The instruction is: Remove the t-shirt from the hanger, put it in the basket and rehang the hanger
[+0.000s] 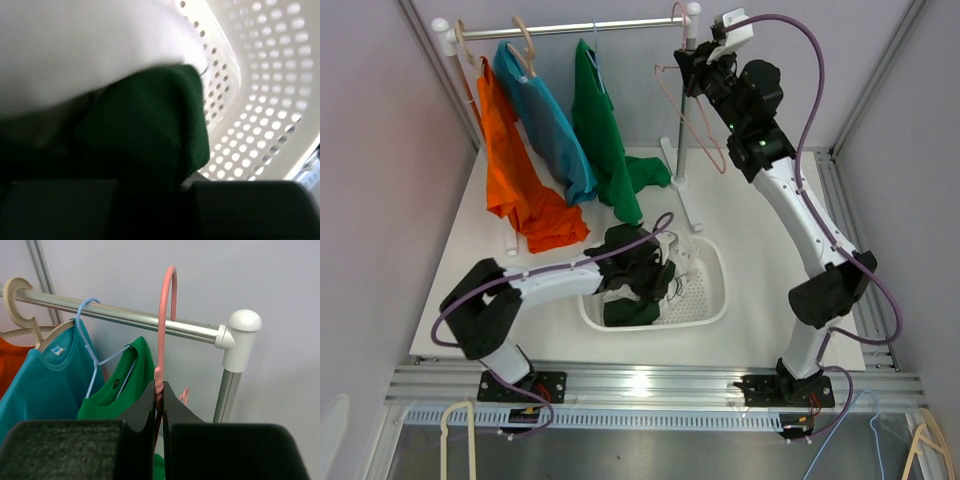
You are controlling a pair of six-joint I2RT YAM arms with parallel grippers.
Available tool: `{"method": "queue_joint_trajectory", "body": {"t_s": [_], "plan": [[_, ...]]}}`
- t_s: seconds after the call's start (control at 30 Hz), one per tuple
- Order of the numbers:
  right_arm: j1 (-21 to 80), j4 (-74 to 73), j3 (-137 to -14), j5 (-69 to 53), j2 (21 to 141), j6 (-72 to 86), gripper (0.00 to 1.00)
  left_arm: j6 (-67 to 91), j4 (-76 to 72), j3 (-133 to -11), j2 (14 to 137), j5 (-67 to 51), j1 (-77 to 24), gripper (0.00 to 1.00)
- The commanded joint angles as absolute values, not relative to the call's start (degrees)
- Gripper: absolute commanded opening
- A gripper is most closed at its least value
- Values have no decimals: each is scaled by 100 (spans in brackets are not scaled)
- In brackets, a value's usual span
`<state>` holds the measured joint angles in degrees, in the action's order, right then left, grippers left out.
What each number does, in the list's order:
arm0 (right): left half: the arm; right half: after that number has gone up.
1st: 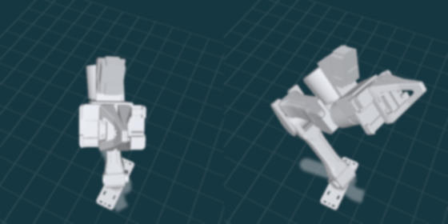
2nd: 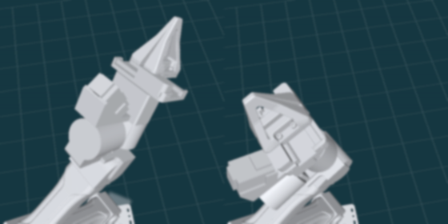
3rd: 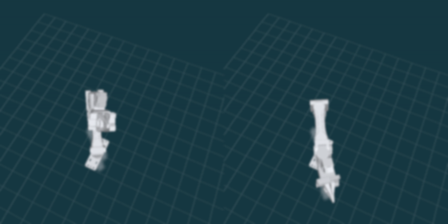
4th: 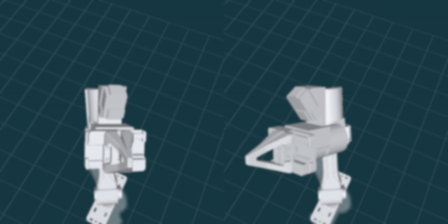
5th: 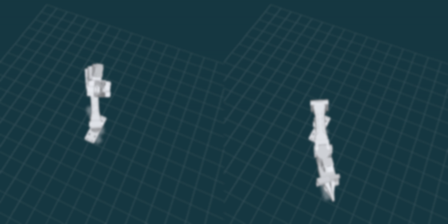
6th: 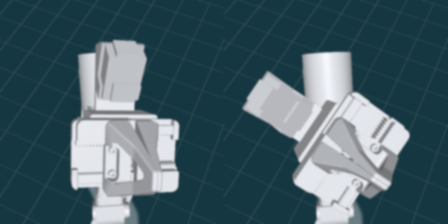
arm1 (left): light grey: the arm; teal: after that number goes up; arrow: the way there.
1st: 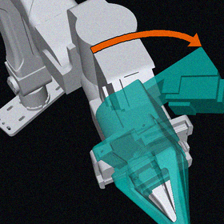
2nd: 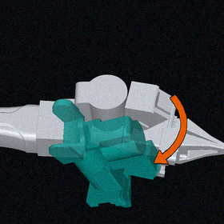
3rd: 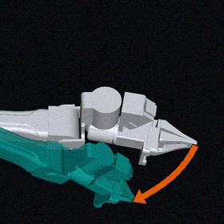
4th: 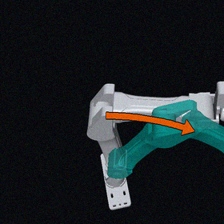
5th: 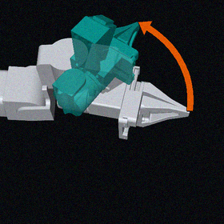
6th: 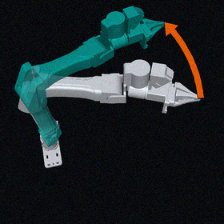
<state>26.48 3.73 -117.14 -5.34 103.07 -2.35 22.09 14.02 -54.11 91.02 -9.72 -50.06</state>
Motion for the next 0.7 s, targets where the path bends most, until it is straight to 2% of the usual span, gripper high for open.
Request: {"method": "queue_joint_trajectory", "body": {"t_s": [0.0,0.13,0.17,0.27,0.33,0.67], "plan": [[2637,615,-12418,-694,10800,-352,0,2355,1949,-6107,9753,-1309,-4975,20],[2654,572,-13120,-677,11379,-343,0,2469,1715,-6005,9609,-1257,-4975,57],[2646,476,-13470,-677,11617,-343,0,2470,1496,-5838,9424,-1187,-4983,74],[2646,387,-14008,-659,11865,-360,0,2409,1485,-5687,8615,-1037,-5018,84],[2637,448,-14089,-616,11961,-360,0,2347,1677,-5722,8263,-976,-5027,98],[2610,685,-14124,-519,12296,-290,0,2347,2347,-6047,6734,-721,-5291,100]]}}
